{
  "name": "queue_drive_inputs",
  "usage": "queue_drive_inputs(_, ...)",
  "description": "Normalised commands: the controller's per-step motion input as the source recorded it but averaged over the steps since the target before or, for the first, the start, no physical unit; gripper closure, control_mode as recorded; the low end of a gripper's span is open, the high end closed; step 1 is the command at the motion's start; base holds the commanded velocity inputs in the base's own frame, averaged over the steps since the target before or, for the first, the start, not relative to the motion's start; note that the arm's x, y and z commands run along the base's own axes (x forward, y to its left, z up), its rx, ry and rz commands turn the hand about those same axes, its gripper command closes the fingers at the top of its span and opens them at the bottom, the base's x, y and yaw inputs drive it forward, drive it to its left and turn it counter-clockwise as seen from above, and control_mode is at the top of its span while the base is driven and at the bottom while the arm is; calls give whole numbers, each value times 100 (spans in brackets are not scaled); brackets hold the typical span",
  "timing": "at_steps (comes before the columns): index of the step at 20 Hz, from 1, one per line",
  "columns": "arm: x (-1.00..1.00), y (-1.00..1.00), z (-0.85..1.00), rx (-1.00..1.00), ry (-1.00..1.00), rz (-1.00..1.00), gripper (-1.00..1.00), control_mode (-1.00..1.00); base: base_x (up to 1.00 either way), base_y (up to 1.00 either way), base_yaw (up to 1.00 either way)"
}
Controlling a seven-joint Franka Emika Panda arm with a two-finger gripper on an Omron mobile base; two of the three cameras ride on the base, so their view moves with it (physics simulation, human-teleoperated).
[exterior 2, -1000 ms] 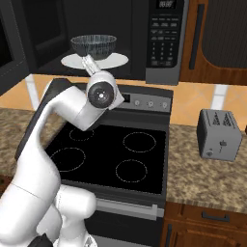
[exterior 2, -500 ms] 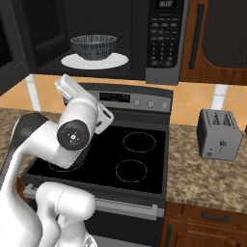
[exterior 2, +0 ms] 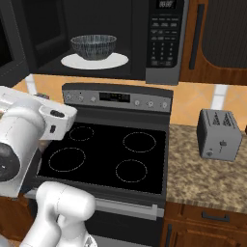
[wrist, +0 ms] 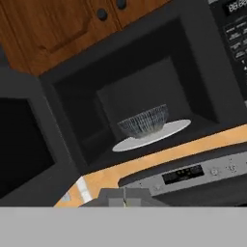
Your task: Open the microwave, place the bowl with waffle inside the microwave, then close the microwave door and turn it on.
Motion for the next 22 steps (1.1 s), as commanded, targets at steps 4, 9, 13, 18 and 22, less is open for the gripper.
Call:
queue_drive_inputs(4,-100,100,-30,-47,-40,0,100,-100,0,0,0)
queue_drive_inputs(9,-100,100,-32,-50,-35,0,100,-100,0,0,0)
queue_drive_inputs(13,-99,100,-27,-46,-23,-4,100,-100,0,0,0)
queue_drive_inputs(18,-50,99,-15,-47,0,-3,100,-100,0,0,0)
queue_drive_inputs(22,-18,100,-41,-50,-2,-1,100,-100,0,0,0)
